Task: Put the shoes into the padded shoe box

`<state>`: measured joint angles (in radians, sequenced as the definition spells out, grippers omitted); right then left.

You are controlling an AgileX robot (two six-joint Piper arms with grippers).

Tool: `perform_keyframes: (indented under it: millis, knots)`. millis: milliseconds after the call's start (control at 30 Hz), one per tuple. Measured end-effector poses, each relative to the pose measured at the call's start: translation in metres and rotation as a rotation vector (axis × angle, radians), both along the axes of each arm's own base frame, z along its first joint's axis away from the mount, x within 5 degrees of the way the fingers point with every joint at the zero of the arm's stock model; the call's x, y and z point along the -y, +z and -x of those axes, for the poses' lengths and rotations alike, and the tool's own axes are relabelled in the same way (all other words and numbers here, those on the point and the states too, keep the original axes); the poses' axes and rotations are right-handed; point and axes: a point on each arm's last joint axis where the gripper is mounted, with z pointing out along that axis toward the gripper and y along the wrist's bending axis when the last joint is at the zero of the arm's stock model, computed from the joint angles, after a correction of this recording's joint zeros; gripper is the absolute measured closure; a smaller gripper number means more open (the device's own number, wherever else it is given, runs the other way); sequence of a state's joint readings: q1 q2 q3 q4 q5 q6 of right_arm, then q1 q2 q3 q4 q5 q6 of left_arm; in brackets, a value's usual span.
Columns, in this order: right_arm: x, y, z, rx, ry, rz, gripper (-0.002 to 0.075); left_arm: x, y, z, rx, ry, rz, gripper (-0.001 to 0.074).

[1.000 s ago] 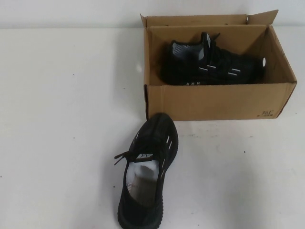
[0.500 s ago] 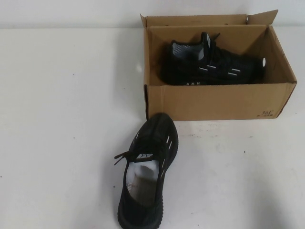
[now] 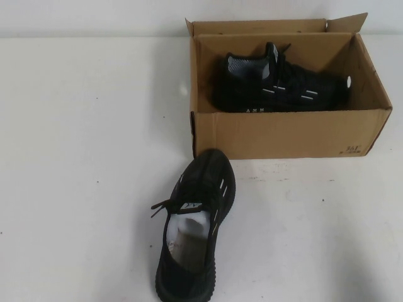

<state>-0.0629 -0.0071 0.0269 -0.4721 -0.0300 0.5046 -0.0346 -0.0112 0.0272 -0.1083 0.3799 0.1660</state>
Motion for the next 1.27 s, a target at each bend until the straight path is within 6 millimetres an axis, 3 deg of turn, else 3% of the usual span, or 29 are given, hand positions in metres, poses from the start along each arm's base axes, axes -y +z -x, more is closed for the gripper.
perform_keyframes:
  millis: [67,233,533,1267]
  knots:
    - [0.001,-0.002,0.000,-0.026,-0.010,-0.025,0.0734,0.000,0.000,0.000,0.000,0.000,0.000,0.0738]
    - [0.001,-0.012,0.000,-0.135,-0.014,0.118,0.0734,0.000,0.000,0.000,0.000,0.000,0.000,0.0738]
    - [-0.001,-0.037,0.004,-0.421,0.027,0.123,0.0734,0.000,0.000,0.000,0.000,0.000,0.000,0.0738]
    - [-0.001,-0.038,0.005,-0.432,0.026,0.132,0.0734,0.000,0.000,0.000,0.000,0.000,0.000,0.0738]
